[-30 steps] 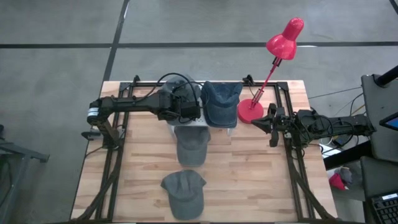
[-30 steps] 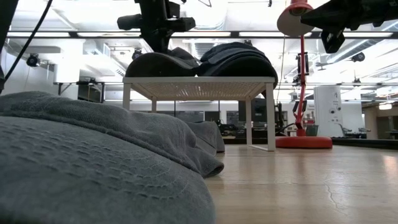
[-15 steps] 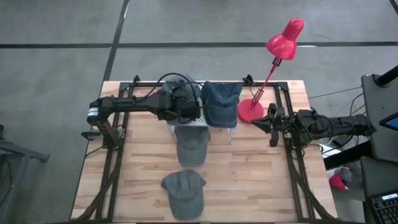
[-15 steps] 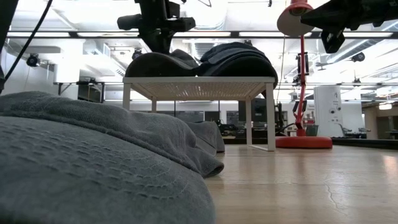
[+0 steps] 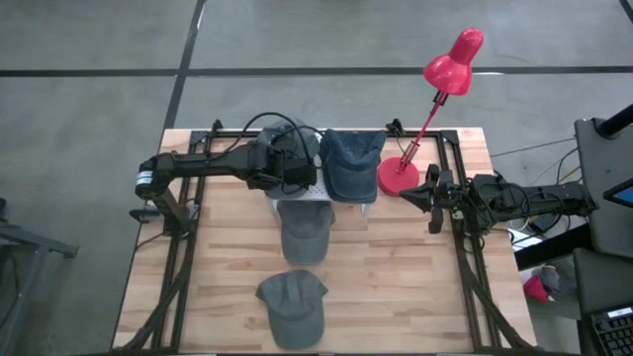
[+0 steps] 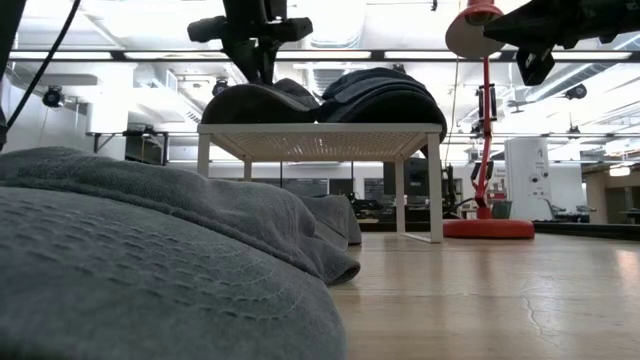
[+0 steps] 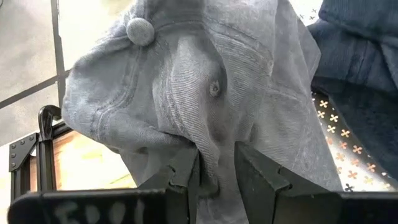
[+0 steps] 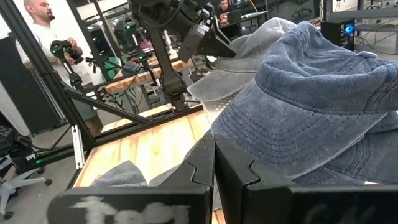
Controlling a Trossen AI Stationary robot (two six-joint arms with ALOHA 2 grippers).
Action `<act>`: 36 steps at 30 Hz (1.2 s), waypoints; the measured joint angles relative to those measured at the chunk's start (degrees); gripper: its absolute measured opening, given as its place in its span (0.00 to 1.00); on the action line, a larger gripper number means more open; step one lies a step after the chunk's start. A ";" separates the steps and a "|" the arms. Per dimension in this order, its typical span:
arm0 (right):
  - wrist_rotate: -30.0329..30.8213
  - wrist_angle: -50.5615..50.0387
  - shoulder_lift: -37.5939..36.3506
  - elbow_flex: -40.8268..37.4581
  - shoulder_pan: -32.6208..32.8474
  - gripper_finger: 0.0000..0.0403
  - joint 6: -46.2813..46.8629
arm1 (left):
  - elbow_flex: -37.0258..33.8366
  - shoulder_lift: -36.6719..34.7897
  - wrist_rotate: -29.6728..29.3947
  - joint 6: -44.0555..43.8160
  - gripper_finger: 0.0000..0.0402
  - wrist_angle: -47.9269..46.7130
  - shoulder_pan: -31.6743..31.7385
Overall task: Pick & Place hat
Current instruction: Put the bottom left gray cap on the shelf, then stack the bottom gray cap on top of the gray cap on the shelf
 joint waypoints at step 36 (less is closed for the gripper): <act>0.03 0.02 -0.01 0.00 -0.01 0.02 0.02 | 4.99 -3.69 -1.62 5.26 0.24 -3.66 0.02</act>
